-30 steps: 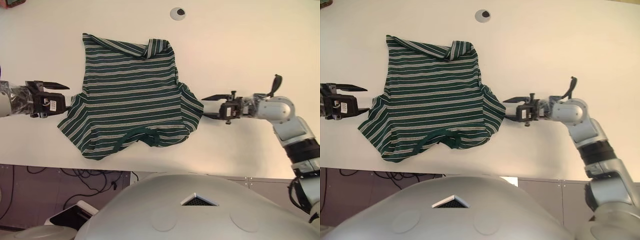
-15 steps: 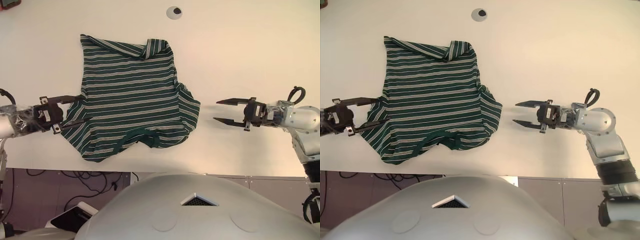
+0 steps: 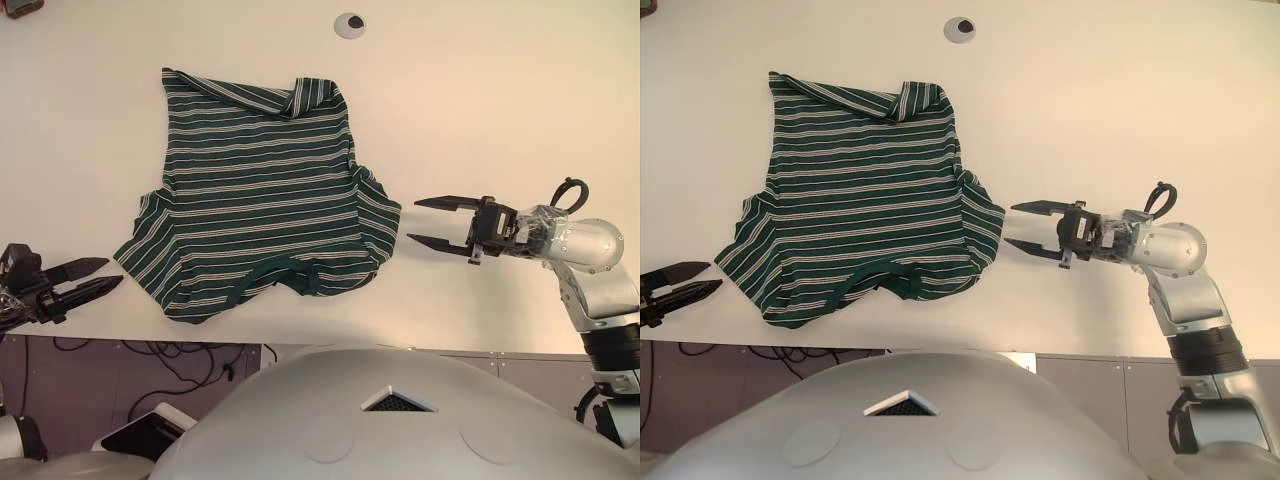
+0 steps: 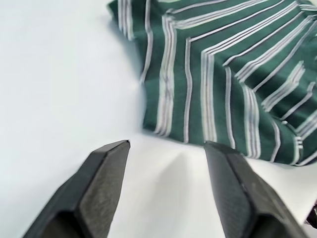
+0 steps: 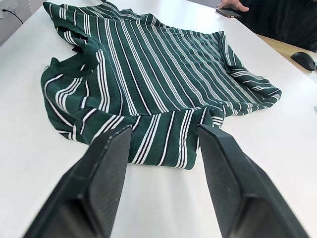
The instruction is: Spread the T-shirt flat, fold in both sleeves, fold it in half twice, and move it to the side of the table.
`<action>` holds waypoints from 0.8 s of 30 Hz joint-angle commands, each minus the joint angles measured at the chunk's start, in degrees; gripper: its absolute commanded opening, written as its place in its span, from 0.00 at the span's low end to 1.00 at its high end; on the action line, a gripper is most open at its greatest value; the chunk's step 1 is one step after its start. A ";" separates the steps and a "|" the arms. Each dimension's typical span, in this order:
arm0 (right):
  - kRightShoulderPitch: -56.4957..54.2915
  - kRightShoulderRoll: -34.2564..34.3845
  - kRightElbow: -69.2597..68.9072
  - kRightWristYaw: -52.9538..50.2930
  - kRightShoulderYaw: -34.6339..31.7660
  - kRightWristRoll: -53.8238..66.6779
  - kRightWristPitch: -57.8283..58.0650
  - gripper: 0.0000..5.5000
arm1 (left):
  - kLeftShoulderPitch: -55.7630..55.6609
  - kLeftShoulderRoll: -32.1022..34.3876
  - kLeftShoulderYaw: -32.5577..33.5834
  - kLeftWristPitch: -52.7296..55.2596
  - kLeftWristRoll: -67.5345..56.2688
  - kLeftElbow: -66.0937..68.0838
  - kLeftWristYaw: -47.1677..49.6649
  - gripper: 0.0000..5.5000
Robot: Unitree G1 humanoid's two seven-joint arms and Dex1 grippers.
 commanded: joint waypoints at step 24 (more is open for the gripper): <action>-0.40 2.04 -0.32 0.16 -0.42 -1.60 0.64 0.44 | -9.33 -3.19 -1.69 -2.50 7.09 8.74 -1.49 0.00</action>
